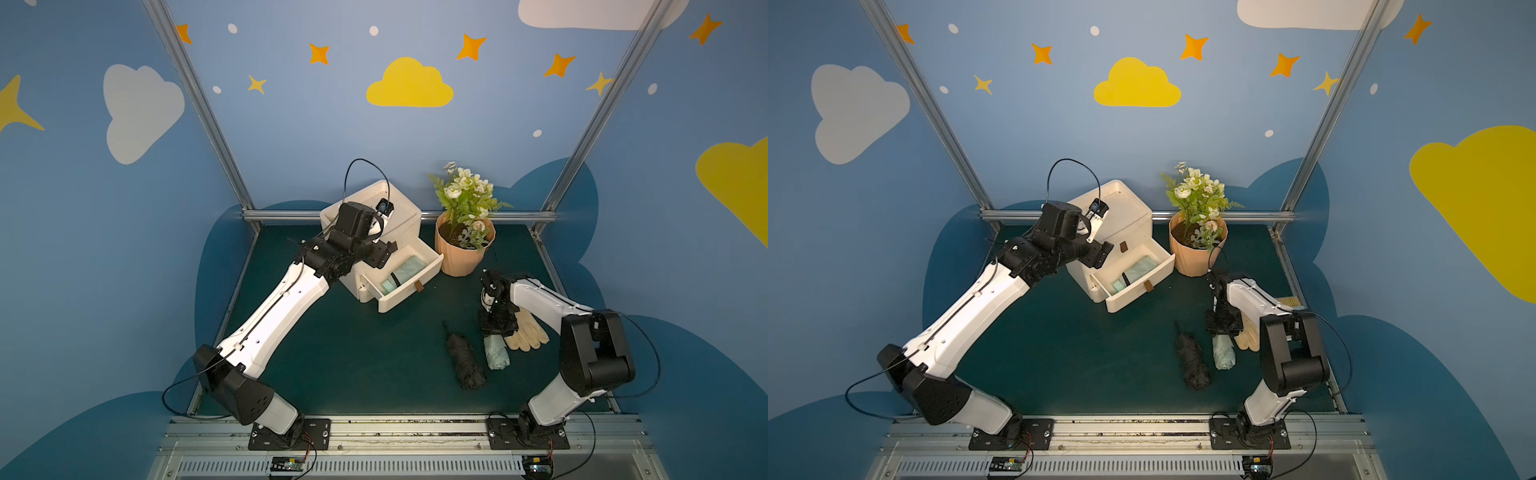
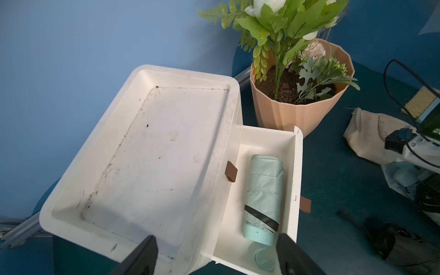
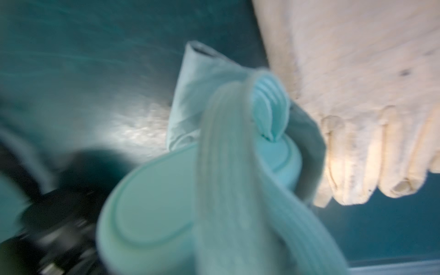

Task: Place the umbrella in the drawer by color
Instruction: Pick up the umbrella from the center of the board.

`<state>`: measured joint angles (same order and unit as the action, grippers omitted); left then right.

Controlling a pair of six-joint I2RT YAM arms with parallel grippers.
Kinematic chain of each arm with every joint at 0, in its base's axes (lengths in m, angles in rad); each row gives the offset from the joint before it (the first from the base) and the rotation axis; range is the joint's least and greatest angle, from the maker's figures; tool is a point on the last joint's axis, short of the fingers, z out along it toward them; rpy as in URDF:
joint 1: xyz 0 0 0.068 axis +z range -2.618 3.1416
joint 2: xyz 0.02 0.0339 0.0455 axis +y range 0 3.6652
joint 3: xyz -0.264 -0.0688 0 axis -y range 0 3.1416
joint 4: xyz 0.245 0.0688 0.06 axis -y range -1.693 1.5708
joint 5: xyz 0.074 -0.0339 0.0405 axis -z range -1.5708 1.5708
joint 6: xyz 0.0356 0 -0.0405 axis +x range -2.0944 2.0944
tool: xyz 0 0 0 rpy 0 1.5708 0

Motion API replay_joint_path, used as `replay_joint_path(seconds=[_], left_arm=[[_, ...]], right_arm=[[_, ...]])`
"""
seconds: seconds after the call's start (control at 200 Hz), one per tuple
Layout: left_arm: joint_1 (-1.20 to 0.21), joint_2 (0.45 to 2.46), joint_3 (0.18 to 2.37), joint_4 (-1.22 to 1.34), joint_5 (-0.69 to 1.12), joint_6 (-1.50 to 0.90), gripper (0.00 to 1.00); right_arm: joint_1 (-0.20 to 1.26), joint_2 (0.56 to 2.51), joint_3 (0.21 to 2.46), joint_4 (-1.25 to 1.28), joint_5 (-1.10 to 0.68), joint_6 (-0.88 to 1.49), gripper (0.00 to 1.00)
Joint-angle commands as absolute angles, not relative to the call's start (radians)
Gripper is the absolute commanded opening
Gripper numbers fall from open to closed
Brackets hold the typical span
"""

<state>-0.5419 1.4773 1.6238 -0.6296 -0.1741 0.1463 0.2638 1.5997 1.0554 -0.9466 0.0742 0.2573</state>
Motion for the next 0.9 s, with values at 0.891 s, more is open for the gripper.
replay_joint_path(seconds=[0.891], left_arm=[[-0.823,1.289,1.285,-0.226,0.187,-0.1,0.97]], right_arm=[[0.412,0.978,0.88,0.073,-0.436,0.978,0.29]])
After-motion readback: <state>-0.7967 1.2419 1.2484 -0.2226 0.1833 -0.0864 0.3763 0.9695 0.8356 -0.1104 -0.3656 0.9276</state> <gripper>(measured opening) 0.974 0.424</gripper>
